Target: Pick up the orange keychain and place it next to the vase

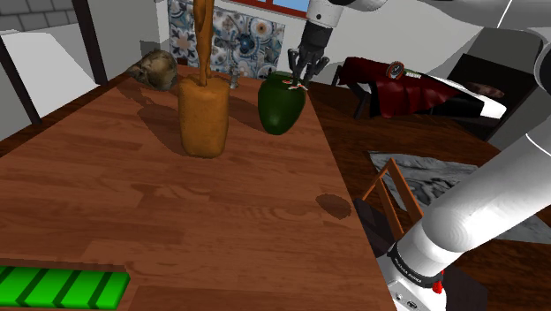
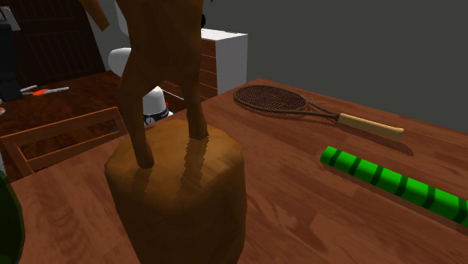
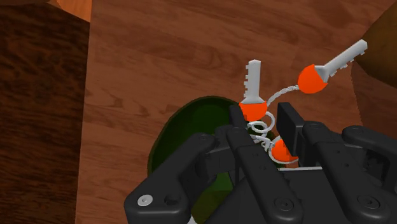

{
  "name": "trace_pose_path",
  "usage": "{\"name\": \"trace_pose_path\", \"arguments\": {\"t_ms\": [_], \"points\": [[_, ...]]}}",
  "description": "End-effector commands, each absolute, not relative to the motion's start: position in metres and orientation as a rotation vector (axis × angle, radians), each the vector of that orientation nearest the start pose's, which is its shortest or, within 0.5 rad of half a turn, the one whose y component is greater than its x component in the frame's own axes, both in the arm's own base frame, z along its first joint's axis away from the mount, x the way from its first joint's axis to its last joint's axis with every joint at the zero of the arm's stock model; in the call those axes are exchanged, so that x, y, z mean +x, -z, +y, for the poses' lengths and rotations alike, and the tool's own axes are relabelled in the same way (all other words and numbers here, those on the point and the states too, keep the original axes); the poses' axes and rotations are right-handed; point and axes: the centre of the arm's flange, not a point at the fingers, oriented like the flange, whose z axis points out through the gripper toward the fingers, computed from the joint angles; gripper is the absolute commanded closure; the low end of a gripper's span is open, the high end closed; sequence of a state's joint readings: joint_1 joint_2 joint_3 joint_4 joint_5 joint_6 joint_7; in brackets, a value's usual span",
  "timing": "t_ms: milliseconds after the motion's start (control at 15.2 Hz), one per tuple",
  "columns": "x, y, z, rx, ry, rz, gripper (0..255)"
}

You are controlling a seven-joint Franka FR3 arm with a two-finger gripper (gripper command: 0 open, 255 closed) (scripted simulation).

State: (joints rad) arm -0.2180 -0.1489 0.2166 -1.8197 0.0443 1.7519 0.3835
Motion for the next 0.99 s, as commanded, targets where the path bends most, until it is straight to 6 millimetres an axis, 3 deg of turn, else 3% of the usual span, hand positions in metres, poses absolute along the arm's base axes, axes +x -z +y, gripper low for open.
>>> {"name": "trace_pose_path", "arguments": {"t_ms": [0,924], "points": [[0.522,-0.590,0.011,-3.053,0.116,0.607,255],[0.522,-0.516,0.011,-3.053,0.116,0.607,255]]}}
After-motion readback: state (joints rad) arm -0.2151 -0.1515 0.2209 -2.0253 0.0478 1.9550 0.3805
